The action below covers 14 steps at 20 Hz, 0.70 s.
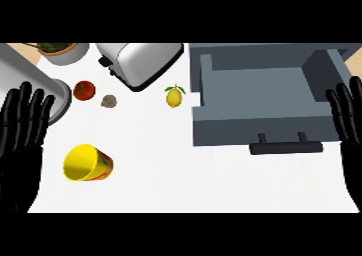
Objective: Pick up the cup, place it into the drawer and close the drawer
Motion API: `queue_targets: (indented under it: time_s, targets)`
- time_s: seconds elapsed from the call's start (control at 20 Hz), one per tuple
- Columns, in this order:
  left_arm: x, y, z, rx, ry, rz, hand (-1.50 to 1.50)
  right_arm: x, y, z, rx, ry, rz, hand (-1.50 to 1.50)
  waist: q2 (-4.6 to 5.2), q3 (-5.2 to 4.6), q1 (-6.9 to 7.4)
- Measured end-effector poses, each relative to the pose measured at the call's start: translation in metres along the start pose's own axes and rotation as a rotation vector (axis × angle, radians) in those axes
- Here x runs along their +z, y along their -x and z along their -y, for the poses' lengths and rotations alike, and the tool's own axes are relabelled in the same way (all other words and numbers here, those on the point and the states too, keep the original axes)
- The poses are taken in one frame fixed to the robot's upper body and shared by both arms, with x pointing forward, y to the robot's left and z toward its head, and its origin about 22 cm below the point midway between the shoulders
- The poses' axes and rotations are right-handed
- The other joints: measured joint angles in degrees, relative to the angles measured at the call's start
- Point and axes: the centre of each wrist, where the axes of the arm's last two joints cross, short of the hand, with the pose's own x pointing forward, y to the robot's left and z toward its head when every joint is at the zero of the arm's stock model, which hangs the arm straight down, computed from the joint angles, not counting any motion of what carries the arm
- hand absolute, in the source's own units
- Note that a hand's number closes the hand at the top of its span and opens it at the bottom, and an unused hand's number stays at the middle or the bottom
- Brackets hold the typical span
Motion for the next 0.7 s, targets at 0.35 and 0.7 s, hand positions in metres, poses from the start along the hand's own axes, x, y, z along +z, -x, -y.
queue_targets:
  time_s: [0.35,0.7]
  targets:
    - [-0.003,-0.003,0.008,-0.127,-0.305,-0.002,-1.50,0.004,0.004,-0.006,-0.059,-0.012,-0.036,-1.50,-1.57,-1.28,1.31]
    - [-0.012,0.005,0.037,-0.069,-0.519,-0.039,-1.50,-0.005,0.007,-0.012,-0.154,-0.058,-0.084,-1.50,-1.81,-1.56,1.40]
